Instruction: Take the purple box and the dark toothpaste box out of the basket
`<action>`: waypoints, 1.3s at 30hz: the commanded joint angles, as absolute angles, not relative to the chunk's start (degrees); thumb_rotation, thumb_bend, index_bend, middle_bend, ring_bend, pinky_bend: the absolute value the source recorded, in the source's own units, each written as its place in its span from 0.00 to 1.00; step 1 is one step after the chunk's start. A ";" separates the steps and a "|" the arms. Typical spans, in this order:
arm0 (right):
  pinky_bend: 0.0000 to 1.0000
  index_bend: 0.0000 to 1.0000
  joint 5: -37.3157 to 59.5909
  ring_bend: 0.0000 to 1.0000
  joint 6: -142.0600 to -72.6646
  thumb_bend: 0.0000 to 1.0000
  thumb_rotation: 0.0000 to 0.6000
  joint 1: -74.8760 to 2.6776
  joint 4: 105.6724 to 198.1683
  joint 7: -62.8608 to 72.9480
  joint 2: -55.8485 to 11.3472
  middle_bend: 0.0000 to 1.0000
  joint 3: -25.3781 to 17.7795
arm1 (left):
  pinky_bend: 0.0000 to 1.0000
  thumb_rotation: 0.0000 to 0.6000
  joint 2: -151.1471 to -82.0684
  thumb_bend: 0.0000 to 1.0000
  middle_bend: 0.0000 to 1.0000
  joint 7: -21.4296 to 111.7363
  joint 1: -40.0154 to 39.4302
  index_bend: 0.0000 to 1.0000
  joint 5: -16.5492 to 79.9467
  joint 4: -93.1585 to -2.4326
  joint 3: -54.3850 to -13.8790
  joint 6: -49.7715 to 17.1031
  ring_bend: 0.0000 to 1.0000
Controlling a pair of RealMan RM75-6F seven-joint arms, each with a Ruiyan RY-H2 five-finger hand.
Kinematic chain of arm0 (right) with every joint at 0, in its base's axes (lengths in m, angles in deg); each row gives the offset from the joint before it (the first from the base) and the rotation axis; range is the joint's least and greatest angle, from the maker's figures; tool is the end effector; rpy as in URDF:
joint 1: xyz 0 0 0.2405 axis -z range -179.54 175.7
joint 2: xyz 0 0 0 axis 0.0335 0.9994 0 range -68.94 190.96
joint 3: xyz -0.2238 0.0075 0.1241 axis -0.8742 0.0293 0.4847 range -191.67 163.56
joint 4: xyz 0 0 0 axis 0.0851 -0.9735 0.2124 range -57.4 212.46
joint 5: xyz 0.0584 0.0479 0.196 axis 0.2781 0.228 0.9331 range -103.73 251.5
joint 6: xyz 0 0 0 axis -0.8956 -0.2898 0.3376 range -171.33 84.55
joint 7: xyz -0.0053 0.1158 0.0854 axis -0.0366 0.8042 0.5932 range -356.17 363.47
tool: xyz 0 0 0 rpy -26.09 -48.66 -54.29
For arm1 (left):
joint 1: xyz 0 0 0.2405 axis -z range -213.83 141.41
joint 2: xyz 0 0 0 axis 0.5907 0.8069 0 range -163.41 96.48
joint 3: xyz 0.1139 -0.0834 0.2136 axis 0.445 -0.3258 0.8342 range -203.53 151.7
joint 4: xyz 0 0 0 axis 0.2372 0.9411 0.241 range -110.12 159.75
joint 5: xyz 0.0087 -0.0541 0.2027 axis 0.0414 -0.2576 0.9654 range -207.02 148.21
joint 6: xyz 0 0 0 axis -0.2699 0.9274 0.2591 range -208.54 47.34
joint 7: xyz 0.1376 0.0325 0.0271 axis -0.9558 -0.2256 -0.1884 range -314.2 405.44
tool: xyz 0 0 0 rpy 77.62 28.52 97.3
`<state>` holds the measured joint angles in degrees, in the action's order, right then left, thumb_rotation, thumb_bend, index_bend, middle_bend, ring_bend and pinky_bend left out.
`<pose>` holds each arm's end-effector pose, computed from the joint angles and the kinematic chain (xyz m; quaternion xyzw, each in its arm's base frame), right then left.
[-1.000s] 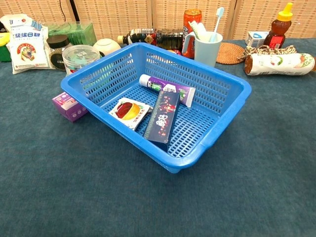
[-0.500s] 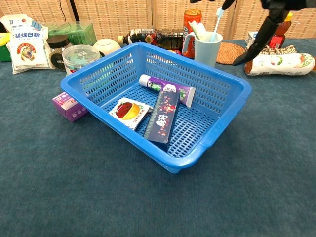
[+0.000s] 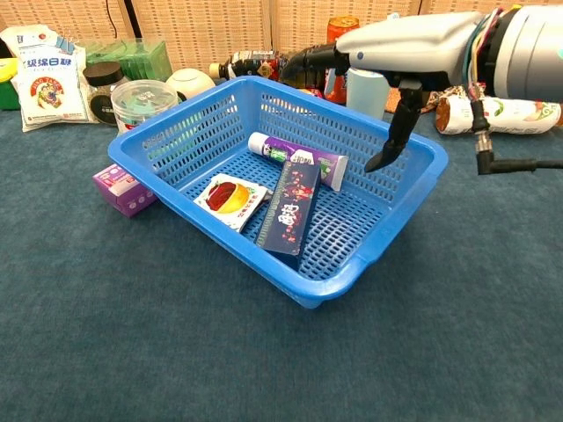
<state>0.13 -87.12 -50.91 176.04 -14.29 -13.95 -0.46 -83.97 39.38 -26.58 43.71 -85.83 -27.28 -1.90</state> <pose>-0.0726 -0.3377 0.0282 0.8321 -0.2649 0.3790 0.3062 -0.2833 0.1908 0.1937 -0.5818 -0.4466 -0.3244 0.5973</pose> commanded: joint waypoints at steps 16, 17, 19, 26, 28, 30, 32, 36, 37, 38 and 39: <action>0.11 0.01 4.97 0.06 -84.76 0.00 1.00 -56.56 169.06 -22.45 -20.81 0.06 -3.22 | 0.00 1.00 -83.72 0.27 0.00 39.31 -26.67 0.00 43.61 -85.87 -27.72 -3.48 0.00; 0.11 0.01 5.51 0.06 -84.33 0.00 1.00 -57.14 168.67 -23.41 -21.11 0.06 -3.39 | 0.00 1.00 -83.72 0.27 0.00 39.23 -26.67 0.00 43.59 -85.89 -27.75 -3.53 0.00; 0.11 0.02 6.55 0.06 -83.80 0.00 1.00 -58.09 168.30 -25.29 -21.54 0.06 -3.82 | 0.00 1.00 -83.76 0.27 0.00 39.10 -26.67 0.00 43.51 -85.88 -27.82 -3.62 0.00; 0.11 0.07 10.89 0.06 -82.54 0.00 1.00 -60.75 166.78 -30.31 -23.60 0.07 -5.61 | 0.00 1.00 -83.73 0.27 0.00 39.12 -26.68 0.00 43.48 -85.91 -27.92 -4.08 0.00; 0.11 0.08 11.63 0.06 -82.67 0.00 1.00 -61.29 166.42 -31.41 -24.02 0.07 -6.13 | 0.00 1.00 -83.66 0.27 0.00 39.26 -26.76 0.00 43.60 -85.90 -27.95 -4.05 0.00; 0.11 0.09 12.18 0.06 -82.91 0.00 1.00 -61.76 166.07 -32.77 -24.36 0.07 -6.82 | 0.00 1.00 -83.60 0.27 0.00 39.42 -26.78 0.00 43.61 -85.86 -27.98 -4.16 0.00; 0.11 0.10 13.25 0.06 -83.02 0.00 1.00 -62.30 165.69 -34.30 -24.74 0.07 -7.50 | 0.00 1.00 -83.51 0.27 0.00 39.61 -26.72 0.00 43.59 -85.83 -28.00 -4.46 0.00; 0.12 0.12 16.44 0.06 -82.90 0.00 1.00 -63.62 164.95 -36.79 -25.65 0.08 -8.40 | 0.00 1.00 -83.19 0.27 0.00 39.99 -26.63 0.00 43.72 -85.93 -27.87 -5.17 0.00; 0.12 0.12 17.15 0.06 -82.93 0.00 1.00 -63.98 164.79 -37.47 -25.86 0.08 -8.65 | 0.00 1.00 -83.12 0.27 0.00 40.05 -26.60 0.00 43.77 -85.93 -27.87 -5.27 0.00; 0.13 0.13 17.77 0.06 -82.97 0.00 1.00 -64.36 164.61 -38.24 -26.09 0.08 -8.97 | 0.00 1.00 -83.05 0.26 0.00 40.17 -26.61 0.00 43.83 -85.94 -27.87 -5.33 0.00; 0.13 0.13 18.39 0.06 -83.07 0.00 1.00 -64.69 164.48 -38.91 -26.29 0.08 -9.24 | 0.00 1.00 -82.99 0.26 0.00 40.32 -26.62 0.00 43.89 -85.94 -27.86 -5.40 0.00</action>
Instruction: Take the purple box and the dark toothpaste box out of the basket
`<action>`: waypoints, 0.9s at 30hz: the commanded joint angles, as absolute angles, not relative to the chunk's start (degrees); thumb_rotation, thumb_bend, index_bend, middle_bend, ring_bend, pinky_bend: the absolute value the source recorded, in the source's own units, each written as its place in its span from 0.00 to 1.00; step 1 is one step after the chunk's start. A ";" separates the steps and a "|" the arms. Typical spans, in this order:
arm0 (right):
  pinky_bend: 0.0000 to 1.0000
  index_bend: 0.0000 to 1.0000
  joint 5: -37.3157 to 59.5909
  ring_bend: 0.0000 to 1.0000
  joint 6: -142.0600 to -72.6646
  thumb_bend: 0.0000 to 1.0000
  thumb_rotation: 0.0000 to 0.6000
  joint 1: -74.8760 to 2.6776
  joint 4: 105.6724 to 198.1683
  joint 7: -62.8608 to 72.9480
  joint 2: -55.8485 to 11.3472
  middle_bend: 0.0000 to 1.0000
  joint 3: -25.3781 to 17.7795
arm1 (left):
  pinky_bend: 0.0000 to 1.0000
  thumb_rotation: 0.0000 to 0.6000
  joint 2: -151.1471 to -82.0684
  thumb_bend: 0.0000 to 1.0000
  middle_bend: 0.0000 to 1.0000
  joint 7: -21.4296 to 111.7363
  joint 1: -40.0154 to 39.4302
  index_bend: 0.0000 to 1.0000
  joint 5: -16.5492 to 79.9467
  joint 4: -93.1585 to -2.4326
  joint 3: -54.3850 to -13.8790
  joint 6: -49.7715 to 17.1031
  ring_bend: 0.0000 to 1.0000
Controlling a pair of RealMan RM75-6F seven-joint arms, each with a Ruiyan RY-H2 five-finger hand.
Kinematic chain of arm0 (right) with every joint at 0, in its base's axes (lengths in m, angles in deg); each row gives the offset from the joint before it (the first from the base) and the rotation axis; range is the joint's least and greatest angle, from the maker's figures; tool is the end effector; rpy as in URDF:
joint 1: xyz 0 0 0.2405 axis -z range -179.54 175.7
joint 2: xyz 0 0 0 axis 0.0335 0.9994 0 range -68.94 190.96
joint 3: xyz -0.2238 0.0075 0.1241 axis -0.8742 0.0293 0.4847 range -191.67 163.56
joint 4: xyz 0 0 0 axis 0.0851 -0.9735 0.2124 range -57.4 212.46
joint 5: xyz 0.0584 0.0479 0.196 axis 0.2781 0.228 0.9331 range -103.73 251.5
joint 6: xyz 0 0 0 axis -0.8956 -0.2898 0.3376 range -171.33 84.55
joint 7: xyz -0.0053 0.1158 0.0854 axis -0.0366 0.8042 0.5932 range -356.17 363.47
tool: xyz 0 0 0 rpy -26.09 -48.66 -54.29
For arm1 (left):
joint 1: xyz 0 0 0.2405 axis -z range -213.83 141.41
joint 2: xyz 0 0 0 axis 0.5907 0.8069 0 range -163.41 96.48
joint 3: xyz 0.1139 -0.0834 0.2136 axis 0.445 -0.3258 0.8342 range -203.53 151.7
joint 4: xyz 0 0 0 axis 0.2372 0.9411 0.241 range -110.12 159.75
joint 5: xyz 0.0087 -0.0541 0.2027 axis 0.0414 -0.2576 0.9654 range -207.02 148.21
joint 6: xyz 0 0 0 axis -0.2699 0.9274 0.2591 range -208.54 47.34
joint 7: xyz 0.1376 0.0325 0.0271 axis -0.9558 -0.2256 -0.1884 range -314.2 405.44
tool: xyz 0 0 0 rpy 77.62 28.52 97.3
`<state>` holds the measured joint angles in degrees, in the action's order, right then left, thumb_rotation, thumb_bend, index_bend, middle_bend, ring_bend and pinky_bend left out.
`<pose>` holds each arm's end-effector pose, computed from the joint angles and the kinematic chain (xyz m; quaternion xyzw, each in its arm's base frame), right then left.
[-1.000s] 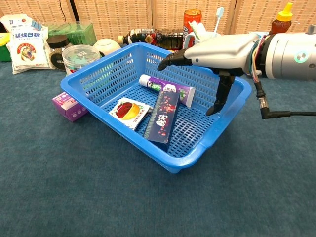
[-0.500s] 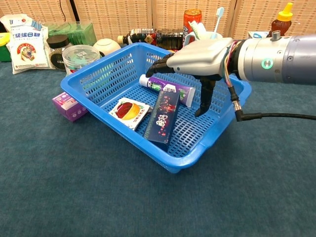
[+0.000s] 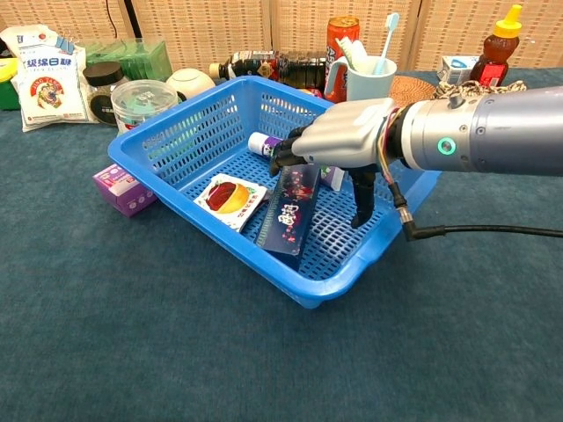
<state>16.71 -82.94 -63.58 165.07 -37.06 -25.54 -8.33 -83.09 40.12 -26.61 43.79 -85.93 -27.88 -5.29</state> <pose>-0.0648 -0.3485 -0.0491 0.9014 -0.1567 0.2423 0.3227 -0.2847 0.1918 0.1913 -0.5909 -0.4595 -0.3132 0.5845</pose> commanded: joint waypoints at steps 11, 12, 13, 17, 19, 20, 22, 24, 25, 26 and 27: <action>0.13 0.22 26.78 0.07 -84.89 0.00 1.00 -68.91 163.93 -46.23 -28.71 0.10 -11.77 | 0.00 1.00 -82.42 0.27 0.00 41.58 -26.58 0.00 43.97 -85.81 -28.00 -6.18 0.00; 0.13 0.24 27.24 0.07 -85.17 0.00 1.00 -69.21 163.81 -46.66 -28.98 0.11 -11.94 | 0.00 1.00 -82.36 0.27 0.00 41.71 -26.56 0.00 43.99 -85.79 -28.00 -6.27 0.00; 0.13 0.26 27.67 0.08 -85.37 0.00 1.00 -69.47 163.67 -46.98 -29.21 0.12 -12.10 | 0.00 1.00 -82.32 0.27 0.00 41.79 -26.57 0.00 44.01 -85.77 -27.99 -6.34 0.00; 0.17 0.38 28.63 0.14 -85.99 0.00 1.00 -70.29 162.81 -48.01 -30.20 0.20 -12.97 | 0.00 1.00 -82.16 0.27 0.00 42.22 -26.50 0.00 44.15 -85.71 -27.99 -6.71 0.00; 0.23 0.49 28.73 0.21 -86.34 0.00 1.00 -70.50 162.43 -48.33 -30.63 0.29 -13.44 | 0.00 1.00 -82.08 0.27 0.00 42.40 -26.50 0.00 44.19 -85.68 -28.00 -6.79 0.00; 0.26 0.52 28.68 0.24 -86.53 0.00 1.00 -70.56 162.24 -48.41 -30.88 0.32 -13.64 | 0.00 1.00 -82.06 0.27 0.00 42.43 -26.50 0.00 44.20 -85.67 -28.00 -6.81 0.00; 0.31 0.59 28.35 0.29 -86.95 0.00 1.00 -70.47 162.00 -48.00 -31.23 0.38 -13.70 | 0.00 1.00 -82.00 0.27 0.00 42.59 -26.51 0.00 44.27 -85.68 -28.00 -6.85 0.00; 0.35 0.62 27.54 0.32 -87.48 0.00 1.00 -70.13 161.98 -46.91 -31.41 0.42 -13.46 | 0.00 1.00 -81.93 0.27 0.00 42.78 -26.55 0.00 44.28 -85.66 -28.02 -6.87 0.00; 0.37 0.62 26.90 0.33 -87.79 0.00 1.00 -69.88 162.06 -46.06 -31.36 0.43 -13.23 | 0.00 1.00 -81.89 0.27 0.00 42.83 -26.55 0.00 44.28 -85.63 -28.03 -6.89 0.00; 0.38 0.63 26.34 0.33 -87.96 0.00 1.00 -69.66 162.18 -45.30 -31.20 0.43 -13.07 | 0.00 1.00 -81.87 0.27 0.00 42.89 -26.56 0.00 44.25 -85.62 -28.04 -6.91 0.00; 0.38 0.63 25.78 0.34 -88.12 0.00 1.00 -69.48 162.35 -44.59 -30.98 0.43 -12.90 | 0.00 1.00 -81.86 0.27 0.00 42.89 -26.56 0.00 44.22 -85.60 -28.06 -6.93 0.00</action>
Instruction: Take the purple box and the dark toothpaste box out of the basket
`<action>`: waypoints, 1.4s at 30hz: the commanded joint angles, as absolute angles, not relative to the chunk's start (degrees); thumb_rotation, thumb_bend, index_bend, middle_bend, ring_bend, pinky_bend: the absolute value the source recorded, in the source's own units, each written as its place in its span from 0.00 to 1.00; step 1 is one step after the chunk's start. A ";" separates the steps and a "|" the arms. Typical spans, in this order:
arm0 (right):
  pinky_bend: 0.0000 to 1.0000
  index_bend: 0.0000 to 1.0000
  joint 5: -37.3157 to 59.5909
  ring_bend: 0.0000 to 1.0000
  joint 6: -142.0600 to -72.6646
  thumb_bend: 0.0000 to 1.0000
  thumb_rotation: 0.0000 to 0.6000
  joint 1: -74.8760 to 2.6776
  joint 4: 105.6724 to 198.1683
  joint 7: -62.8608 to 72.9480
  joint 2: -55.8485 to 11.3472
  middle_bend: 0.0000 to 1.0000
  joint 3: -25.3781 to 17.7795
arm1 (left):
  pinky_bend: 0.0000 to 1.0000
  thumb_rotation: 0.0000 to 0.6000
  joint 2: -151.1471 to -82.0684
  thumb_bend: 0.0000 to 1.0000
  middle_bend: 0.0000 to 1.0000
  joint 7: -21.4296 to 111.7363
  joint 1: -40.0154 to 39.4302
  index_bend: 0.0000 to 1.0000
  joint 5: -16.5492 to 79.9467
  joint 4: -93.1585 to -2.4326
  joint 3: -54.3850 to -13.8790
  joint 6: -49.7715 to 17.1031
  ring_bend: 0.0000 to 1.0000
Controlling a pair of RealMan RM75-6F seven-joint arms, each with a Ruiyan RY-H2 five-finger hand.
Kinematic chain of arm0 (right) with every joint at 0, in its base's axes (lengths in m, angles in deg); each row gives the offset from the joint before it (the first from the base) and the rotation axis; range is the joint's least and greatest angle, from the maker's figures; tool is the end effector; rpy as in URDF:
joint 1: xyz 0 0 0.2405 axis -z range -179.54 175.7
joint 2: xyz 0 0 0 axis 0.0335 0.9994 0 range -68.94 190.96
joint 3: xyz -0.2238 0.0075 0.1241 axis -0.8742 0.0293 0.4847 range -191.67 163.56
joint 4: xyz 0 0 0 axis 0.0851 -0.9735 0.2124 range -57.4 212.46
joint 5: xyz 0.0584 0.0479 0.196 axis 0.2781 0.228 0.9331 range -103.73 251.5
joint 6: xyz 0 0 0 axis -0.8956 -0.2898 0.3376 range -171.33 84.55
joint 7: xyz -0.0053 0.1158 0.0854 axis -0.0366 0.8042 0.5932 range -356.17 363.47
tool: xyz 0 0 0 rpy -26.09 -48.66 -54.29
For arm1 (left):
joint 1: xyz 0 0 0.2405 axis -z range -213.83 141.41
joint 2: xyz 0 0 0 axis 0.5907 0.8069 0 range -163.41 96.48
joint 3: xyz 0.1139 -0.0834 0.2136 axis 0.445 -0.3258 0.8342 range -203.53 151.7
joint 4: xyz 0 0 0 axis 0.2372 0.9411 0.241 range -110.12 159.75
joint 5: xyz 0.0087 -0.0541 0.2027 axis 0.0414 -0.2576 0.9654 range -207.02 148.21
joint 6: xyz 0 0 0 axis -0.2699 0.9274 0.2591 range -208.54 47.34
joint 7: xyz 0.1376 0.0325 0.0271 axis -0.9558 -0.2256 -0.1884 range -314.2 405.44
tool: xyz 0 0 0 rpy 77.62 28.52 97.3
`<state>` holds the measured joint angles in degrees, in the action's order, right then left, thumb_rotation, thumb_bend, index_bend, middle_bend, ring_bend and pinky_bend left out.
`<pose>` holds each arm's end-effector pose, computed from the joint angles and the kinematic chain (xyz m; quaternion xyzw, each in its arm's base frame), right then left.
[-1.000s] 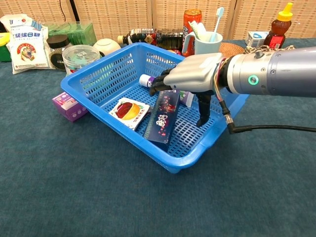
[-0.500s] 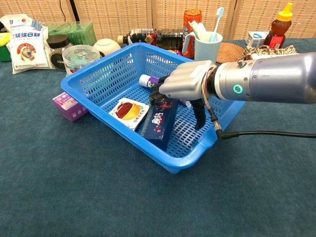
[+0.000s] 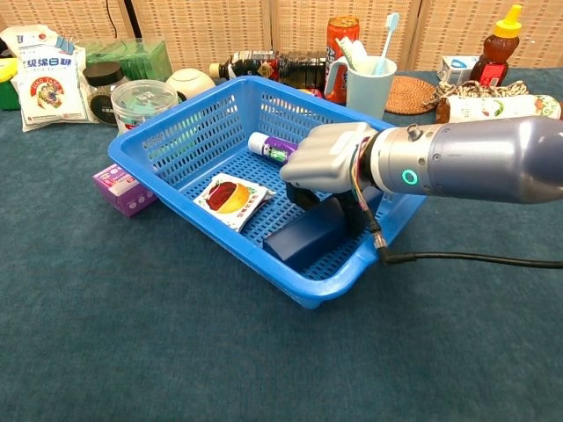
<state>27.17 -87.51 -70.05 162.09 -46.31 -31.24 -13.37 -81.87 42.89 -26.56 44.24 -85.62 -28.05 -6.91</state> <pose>-0.0563 -0.3458 -0.0778 0.9103 -0.1157 0.2003 0.3434 -0.2865 0.1925 0.1948 -0.5900 -0.4702 -0.3154 0.5756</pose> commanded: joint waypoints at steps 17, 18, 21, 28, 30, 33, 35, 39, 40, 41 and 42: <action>0.40 0.64 18.75 0.35 -94.77 0.00 1.00 -66.27 172.54 -33.93 -20.14 0.44 -5.70 | 0.00 1.00 -81.96 0.27 0.00 42.15 -26.32 0.00 44.01 -85.93 -27.94 -7.73 0.00; 0.40 0.64 18.71 0.35 -95.39 0.00 1.00 -66.07 173.12 -33.61 -19.43 0.44 -5.17 | 0.00 1.00 -81.95 0.27 0.00 42.13 -26.32 0.00 44.02 -85.96 -27.93 -7.76 0.00; 0.40 0.64 18.64 0.35 -97.59 0.00 1.00 -65.09 175.09 -32.27 -16.43 0.44 -3.31 | 0.00 1.00 -81.86 0.27 0.00 42.11 -26.34 0.00 44.15 -86.09 -27.85 -7.81 0.00; 0.40 0.64 19.70 0.35 -101.88 0.00 1.00 -61.39 175.68 -30.18 -7.93 0.44 -0.96 | 0.00 1.00 -81.89 0.27 0.00 41.99 -26.19 0.00 44.08 -86.05 -27.81 -8.19 0.00; 0.40 0.64 20.52 0.35 -102.61 0.00 1.00 -59.97 174.00 -29.99 -5.85 0.44 -1.20 | 0.00 1.00 -81.88 0.27 0.00 42.01 -26.12 0.00 44.08 -86.11 -27.79 -8.37 0.00; 0.40 0.64 22.81 0.35 -101.63 0.00 1.00 -57.56 170.28 -28.93 -3.70 0.44 -2.65 | 0.00 1.00 -81.87 0.27 0.00 41.84 -26.12 0.00 44.09 -86.20 -27.76 -8.36 0.00; 0.40 0.64 24.15 0.35 -100.31 0.00 1.00 -55.89 167.05 -27.84 -3.25 0.44 -4.04 | 0.00 1.00 -81.92 0.27 0.00 41.69 -26.10 0.00 44.08 -86.27 -27.75 -8.36 0.00; 0.41 0.64 27.16 0.35 -97.34 0.00 1.00 -52.49 158.65 -24.70 -4.77 0.44 -6.40 | 0.00 1.00 -82.11 0.27 0.00 41.13 -25.87 0.00 43.96 -86.34 -27.65 -8.81 0.00; 0.41 0.64 28.45 0.35 -96.16 0.00 1.00 -51.68 156.24 -24.04 -5.40 0.44 -6.96 | 0.00 1.00 -82.13 0.27 0.00 41.01 -25.80 0.00 43.86 -86.37 -27.61 -9.00 0.00; 0.41 0.64 29.31 0.35 -95.03 0.00 1.00 -51.13 154.02 -23.53 -6.09 0.44 -7.37 | 0.00 1.00 -82.13 0.27 0.00 40.96 -25.74 0.00 43.76 -86.43 -27.60 -9.14 0.00; 0.41 0.64 29.91 0.35 -94.08 0.00 1.00 -50.65 151.95 -23.17 -6.81 0.44 -7.76 | 0.00 1.00 -82.14 0.27 0.00 40.91 -25.69 0.00 43.66 -86.45 -27.62 -9.23 0.00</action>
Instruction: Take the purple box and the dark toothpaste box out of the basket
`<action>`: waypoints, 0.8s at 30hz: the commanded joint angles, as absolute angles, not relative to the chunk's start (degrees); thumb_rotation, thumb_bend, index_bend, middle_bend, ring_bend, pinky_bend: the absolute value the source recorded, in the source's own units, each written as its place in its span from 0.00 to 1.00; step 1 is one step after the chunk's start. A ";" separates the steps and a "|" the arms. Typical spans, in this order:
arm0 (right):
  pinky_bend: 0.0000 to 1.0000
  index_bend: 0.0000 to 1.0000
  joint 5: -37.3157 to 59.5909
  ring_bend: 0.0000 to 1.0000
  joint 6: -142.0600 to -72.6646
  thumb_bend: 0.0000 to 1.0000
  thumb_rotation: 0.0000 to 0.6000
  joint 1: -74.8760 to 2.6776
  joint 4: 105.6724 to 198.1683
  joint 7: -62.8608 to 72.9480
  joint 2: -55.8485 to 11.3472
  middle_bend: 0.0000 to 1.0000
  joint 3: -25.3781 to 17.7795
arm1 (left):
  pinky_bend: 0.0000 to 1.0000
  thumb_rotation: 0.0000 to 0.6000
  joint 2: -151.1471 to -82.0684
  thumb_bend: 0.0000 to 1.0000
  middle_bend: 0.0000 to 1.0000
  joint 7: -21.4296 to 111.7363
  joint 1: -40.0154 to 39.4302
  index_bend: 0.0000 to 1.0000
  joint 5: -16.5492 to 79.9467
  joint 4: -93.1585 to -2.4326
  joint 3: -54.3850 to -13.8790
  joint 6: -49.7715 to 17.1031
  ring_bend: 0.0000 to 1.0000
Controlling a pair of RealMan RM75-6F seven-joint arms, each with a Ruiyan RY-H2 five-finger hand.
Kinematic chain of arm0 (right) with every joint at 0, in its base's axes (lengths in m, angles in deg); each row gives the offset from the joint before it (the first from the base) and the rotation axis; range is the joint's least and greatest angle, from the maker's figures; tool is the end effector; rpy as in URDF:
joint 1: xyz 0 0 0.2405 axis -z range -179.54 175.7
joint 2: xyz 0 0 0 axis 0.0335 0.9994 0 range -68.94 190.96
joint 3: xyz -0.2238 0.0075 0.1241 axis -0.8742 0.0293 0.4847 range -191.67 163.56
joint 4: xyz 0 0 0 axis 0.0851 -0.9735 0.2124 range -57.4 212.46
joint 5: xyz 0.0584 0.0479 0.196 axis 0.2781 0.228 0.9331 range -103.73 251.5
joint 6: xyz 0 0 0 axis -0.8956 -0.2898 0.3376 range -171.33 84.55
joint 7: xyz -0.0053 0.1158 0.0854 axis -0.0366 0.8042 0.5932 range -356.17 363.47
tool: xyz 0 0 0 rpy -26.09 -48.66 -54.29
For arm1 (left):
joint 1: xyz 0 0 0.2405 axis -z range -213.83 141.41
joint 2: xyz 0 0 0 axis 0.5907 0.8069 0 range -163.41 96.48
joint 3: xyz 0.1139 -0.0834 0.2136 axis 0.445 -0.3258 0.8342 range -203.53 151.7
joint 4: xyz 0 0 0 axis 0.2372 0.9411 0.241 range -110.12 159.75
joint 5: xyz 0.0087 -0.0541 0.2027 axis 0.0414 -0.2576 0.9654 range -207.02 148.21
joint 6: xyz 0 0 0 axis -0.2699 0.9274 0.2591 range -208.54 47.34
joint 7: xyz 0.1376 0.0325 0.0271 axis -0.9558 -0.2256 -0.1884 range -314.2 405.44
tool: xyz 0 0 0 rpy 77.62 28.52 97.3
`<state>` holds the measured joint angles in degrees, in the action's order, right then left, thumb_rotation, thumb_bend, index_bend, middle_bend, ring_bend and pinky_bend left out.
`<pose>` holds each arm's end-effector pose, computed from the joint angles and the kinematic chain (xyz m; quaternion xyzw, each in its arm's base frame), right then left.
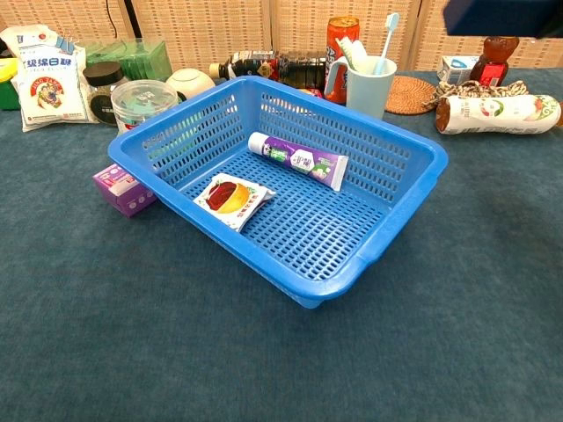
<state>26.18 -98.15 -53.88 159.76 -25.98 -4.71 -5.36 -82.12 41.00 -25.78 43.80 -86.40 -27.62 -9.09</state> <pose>-0.1758 -0.4329 0.1542 0.7032 -0.2446 0.2683 0.6112 -0.2844 0.1928 0.1862 -0.6039 -0.4762 -0.2994 0.5647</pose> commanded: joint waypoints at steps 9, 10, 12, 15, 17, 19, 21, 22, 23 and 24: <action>0.42 0.64 30.34 0.35 -89.76 0.00 1.00 -47.55 144.52 -23.55 -12.83 0.44 -11.03 | 0.00 1.00 -82.41 0.27 0.00 40.02 -25.31 0.00 42.86 -86.56 -27.64 -9.80 0.00; 0.42 0.64 30.00 0.35 -89.78 0.00 1.00 -47.46 144.47 -23.61 -13.42 0.44 -11.06 | 0.00 1.00 -82.43 0.27 0.00 39.88 -25.29 0.00 42.80 -86.58 -27.61 -9.86 0.00; 0.42 0.64 29.55 0.35 -89.71 0.00 1.00 -47.45 144.88 -23.60 -14.31 0.44 -10.84 | 0.00 1.00 -82.44 0.27 0.00 39.76 -25.24 0.00 42.71 -86.67 -27.53 -10.03 0.00; 0.42 0.63 29.03 0.35 -89.76 0.00 1.00 -47.66 145.74 -23.60 -15.18 0.44 -10.21 | 0.00 1.00 -82.46 0.27 0.00 39.58 -25.11 0.00 42.55 -86.70 -27.50 -10.27 0.00; 0.42 0.59 28.65 0.33 -90.00 0.00 1.00 -47.82 146.26 -23.41 -15.75 0.42 -9.63 | 0.00 1.00 -82.46 0.27 0.00 39.56 -25.05 0.00 42.47 -86.73 -27.48 -10.40 0.00; 0.38 0.46 28.36 0.24 -90.16 0.00 1.00 -47.90 146.78 -23.24 -16.19 0.32 -9.17 | 0.00 1.00 -82.42 0.27 0.00 39.57 -25.00 0.00 42.43 -86.76 -27.45 -10.51 0.00; 0.28 0.19 27.99 0.07 -88.12 0.00 1.00 -48.17 148.11 -22.82 -15.67 0.12 -9.29 | 0.00 1.00 -82.40 0.27 0.00 39.68 -24.98 0.00 42.41 -86.73 -27.45 -10.55 0.00; 0.23 0.09 28.58 0.02 -86.59 0.00 1.00 -48.39 148.92 -22.90 -15.03 0.05 -9.48 | 0.00 1.00 -82.38 0.27 0.00 39.96 -24.96 0.00 42.47 -86.71 -27.46 -10.64 0.00; 0.19 0.02 29.36 0.00 -86.20 0.00 1.00 -48.58 149.58 -23.23 -14.50 0.01 -9.37 | 0.00 1.00 -82.29 0.27 0.00 40.35 -24.93 0.00 42.59 -86.65 -27.43 -10.82 0.00; 0.16 0.00 30.44 0.00 -86.63 0.00 1.00 -48.65 150.53 -23.69 -13.97 0.00 -9.09 | 0.00 1.00 -82.13 0.27 0.00 40.95 -24.89 0.00 42.72 -86.59 -27.41 -11.05 0.00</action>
